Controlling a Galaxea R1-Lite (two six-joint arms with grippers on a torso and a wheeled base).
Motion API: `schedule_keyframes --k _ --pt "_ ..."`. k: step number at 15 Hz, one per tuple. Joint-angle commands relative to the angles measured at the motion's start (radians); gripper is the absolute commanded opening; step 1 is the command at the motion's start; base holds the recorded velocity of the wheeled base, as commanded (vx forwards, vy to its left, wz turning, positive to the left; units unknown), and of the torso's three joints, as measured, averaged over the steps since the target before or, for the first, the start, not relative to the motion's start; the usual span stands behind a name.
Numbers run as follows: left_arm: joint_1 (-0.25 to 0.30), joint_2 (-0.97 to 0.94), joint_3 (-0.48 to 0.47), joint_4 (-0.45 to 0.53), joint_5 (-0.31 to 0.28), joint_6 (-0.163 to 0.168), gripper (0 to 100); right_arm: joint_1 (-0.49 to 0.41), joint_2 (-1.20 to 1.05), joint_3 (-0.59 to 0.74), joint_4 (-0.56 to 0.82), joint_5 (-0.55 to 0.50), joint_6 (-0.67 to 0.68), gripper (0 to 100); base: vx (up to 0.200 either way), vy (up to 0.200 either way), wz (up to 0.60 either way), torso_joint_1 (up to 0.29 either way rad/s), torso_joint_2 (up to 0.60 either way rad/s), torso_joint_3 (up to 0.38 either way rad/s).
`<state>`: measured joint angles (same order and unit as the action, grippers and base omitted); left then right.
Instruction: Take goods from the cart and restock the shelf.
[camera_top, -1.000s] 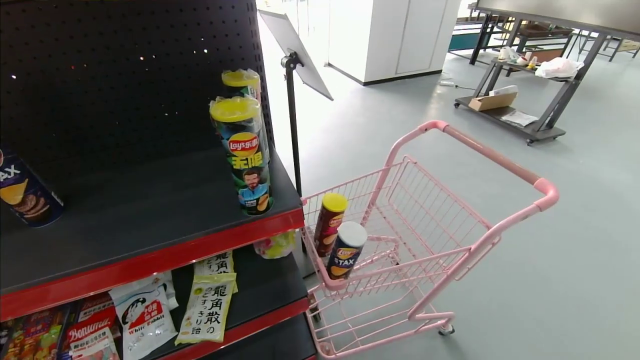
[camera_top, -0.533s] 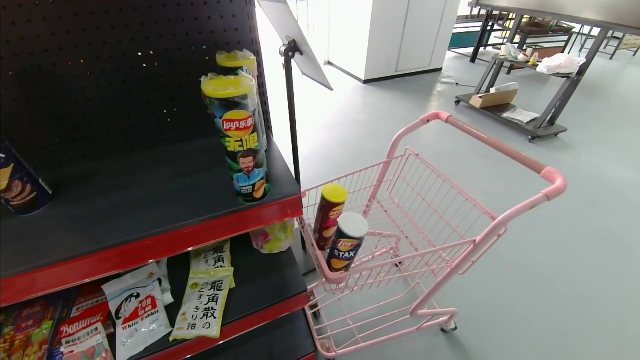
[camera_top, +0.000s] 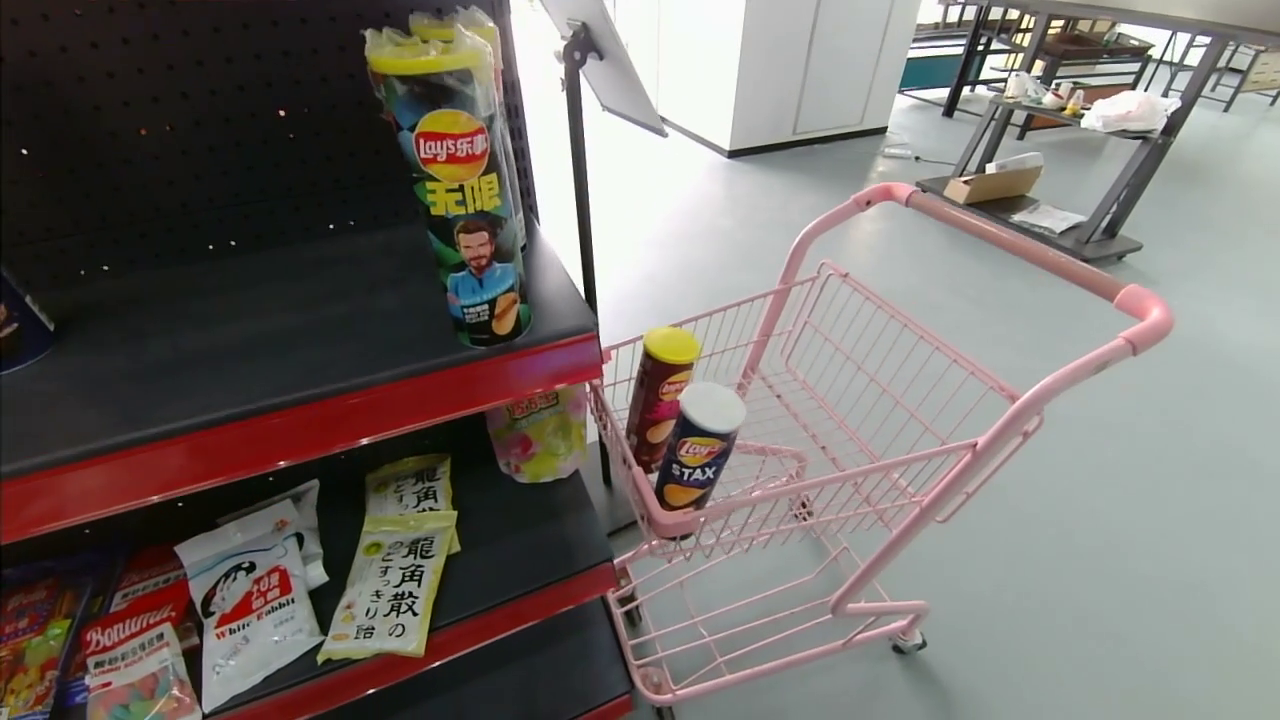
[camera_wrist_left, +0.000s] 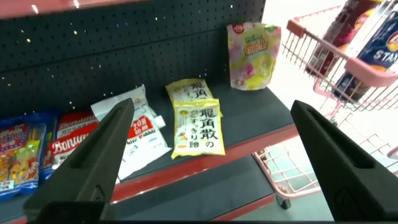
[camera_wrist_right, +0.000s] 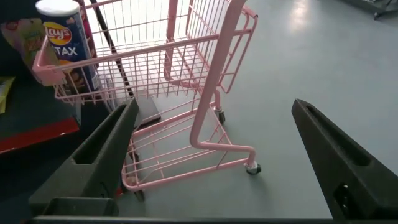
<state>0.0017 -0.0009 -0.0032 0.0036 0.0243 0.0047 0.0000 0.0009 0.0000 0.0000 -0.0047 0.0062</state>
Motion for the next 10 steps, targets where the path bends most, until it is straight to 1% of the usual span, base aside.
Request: schedule_keyframes --k 1,3,6,7,8,9,10 --pt "0.000 0.001 0.000 -0.001 0.000 0.000 100 0.000 0.001 0.000 0.002 0.000 -0.005 100 0.000 0.000 0.00 -0.159 0.53 0.383" --pt "0.000 0.001 0.000 -0.001 0.000 0.000 100 0.000 0.001 0.000 0.002 0.003 -0.002 100 0.000 0.000 0.00 -0.117 0.42 0.305" --pt "0.000 0.001 0.000 -0.001 0.000 -0.002 100 0.003 0.002 -0.003 0.000 0.022 -0.025 100 0.000 0.000 0.00 -0.030 0.12 0.084" --pt "0.000 0.001 0.000 -0.001 0.000 -0.002 100 0.017 0.082 -0.144 0.003 0.083 -0.005 100 0.000 0.000 0.00 0.000 0.00 0.000" --pt "0.000 0.001 0.000 -0.001 0.000 -0.002 100 0.041 0.360 -0.393 0.023 0.127 0.080 100 0.000 0.000 0.00 0.000 0.00 0.000" --pt "0.000 0.001 0.000 -0.001 0.000 -0.002 100 0.055 0.535 -0.561 0.028 0.152 0.167 100 0.000 0.000 0.00 0.000 0.00 0.000" --pt "0.000 0.001 0.000 -0.001 0.000 0.000 100 0.100 0.660 -0.604 0.020 0.224 0.121 100 0.000 0.000 0.00 0.000 0.00 0.000"
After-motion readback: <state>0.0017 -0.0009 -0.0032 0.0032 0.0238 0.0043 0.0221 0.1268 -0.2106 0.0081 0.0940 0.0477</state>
